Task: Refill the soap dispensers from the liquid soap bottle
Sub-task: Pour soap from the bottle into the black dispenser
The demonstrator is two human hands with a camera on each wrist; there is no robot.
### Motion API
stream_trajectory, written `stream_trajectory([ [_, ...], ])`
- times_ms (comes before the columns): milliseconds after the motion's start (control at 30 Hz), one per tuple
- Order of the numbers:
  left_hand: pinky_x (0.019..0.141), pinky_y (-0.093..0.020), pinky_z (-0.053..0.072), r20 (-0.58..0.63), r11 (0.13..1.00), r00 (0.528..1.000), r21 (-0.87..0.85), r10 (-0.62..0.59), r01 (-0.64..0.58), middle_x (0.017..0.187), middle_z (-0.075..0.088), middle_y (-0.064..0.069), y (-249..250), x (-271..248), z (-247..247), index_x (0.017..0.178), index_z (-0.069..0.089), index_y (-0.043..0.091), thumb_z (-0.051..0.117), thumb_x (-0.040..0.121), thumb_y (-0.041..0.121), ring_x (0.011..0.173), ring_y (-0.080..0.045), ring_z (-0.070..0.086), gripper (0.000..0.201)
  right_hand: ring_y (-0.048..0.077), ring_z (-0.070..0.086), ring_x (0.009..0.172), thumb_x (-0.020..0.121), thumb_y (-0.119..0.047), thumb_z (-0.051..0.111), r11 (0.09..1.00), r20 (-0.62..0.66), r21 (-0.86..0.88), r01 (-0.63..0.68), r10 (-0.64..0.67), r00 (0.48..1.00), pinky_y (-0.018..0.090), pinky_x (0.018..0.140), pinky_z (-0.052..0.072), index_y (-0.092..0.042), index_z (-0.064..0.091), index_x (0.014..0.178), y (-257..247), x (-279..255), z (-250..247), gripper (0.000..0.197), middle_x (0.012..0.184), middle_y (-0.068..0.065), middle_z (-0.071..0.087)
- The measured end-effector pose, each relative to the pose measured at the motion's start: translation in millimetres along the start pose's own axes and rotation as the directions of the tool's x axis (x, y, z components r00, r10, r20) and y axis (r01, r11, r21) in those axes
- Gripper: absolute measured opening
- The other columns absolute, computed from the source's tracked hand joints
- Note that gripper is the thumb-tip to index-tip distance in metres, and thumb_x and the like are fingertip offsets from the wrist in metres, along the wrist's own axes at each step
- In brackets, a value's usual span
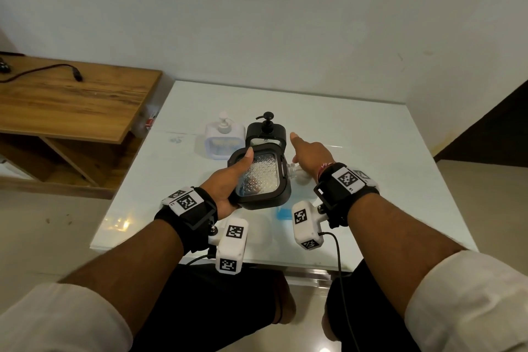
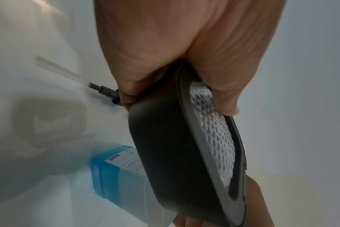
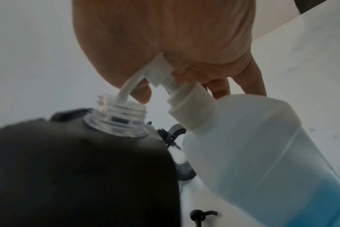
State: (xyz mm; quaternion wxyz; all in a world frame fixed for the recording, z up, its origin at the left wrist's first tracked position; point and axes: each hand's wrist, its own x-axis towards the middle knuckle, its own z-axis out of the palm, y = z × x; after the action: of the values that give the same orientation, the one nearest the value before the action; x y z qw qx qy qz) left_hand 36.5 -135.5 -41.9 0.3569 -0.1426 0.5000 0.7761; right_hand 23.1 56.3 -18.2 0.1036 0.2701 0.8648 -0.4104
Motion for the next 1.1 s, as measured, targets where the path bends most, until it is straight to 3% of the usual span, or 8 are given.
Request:
stream_trajectory([
  [267, 0.085, -0.038, 0.060, 0.017, 1.000, 1.000, -0.002, 0.006, -0.006, 0.121, 0.075, -0.009, 0, 2, 1, 0.131, 0.066, 0.015, 0.060, 0.097, 0.048, 0.105, -0.024, 0.074, 0.048, 0.029, 0.055, 0.109, 0.099, -0.059, 0.024, 0.999, -0.006, 0.028, 0.029, -0.029, 1.000, 0.036, 0.095, 0.037, -0.001, 0.065, 0.113, -5, 1, -8, 0.072, 0.120, 0.015, 0.062],
  [400, 0.098, -0.044, 0.055, 0.020, 1.000, 1.000, -0.008, 0.009, -0.009, 0.124, 0.073, -0.010, -1, 5, -1, 0.134, 0.064, 0.014, 0.066, 0.087, 0.050, 0.114, -0.027, 0.071, 0.059, 0.029, 0.056, 0.107, 0.097, -0.061, 0.027, 1.000, -0.012, 0.003, 0.008, -0.008, 1.000, 0.033, 0.088, 0.036, -0.003, 0.065, 0.115, 0, 4, -3, 0.072, 0.121, 0.014, 0.063],
  [700, 0.110, -0.049, 0.048, 0.035, 1.000, 0.999, -0.012, 0.012, -0.011, 0.127, 0.072, -0.011, -3, 4, -1, 0.137, 0.063, 0.014, 0.066, 0.088, 0.050, 0.121, -0.029, 0.067, 0.060, 0.030, 0.057, 0.105, 0.097, -0.061, 0.031, 0.999, -0.033, -0.048, -0.009, 0.007, 0.999, 0.031, 0.083, 0.036, -0.003, 0.064, 0.117, 6, 2, 3, 0.070, 0.120, 0.016, 0.063],
  [933, 0.104, -0.047, 0.052, 0.008, 1.000, 1.000, 0.001, 0.016, -0.016, 0.123, 0.074, -0.010, -1, 3, 2, 0.134, 0.064, 0.014, 0.065, 0.091, 0.049, 0.116, -0.029, 0.070, 0.055, 0.030, 0.059, 0.106, 0.097, -0.063, 0.026, 0.999, -0.044, 0.018, 0.045, -0.044, 0.998, 0.035, 0.090, 0.039, -0.004, 0.065, 0.111, -1, 4, 0, 0.073, 0.116, 0.014, 0.065],
  [1000, 0.098, -0.045, 0.055, 0.005, 1.000, 1.000, 0.006, 0.012, -0.012, 0.123, 0.074, -0.010, -1, 3, 4, 0.133, 0.065, 0.014, 0.066, 0.089, 0.050, 0.114, -0.028, 0.071, 0.057, 0.030, 0.058, 0.107, 0.098, -0.062, 0.024, 0.998, -0.046, 0.016, 0.054, -0.053, 0.998, 0.036, 0.092, 0.039, -0.003, 0.065, 0.111, -3, 5, -3, 0.073, 0.116, 0.015, 0.065],
  [1100, 0.086, -0.039, 0.060, 0.001, 1.000, 1.000, -0.002, 0.006, -0.006, 0.123, 0.074, -0.010, -2, 2, 3, 0.134, 0.064, 0.013, 0.063, 0.094, 0.048, 0.109, -0.026, 0.073, 0.054, 0.029, 0.059, 0.103, 0.099, -0.060, 0.023, 0.998, -0.050, 0.027, 0.065, -0.064, 0.997, 0.035, 0.090, 0.039, -0.004, 0.065, 0.098, -3, 7, -7, 0.070, 0.109, 0.014, 0.066],
])
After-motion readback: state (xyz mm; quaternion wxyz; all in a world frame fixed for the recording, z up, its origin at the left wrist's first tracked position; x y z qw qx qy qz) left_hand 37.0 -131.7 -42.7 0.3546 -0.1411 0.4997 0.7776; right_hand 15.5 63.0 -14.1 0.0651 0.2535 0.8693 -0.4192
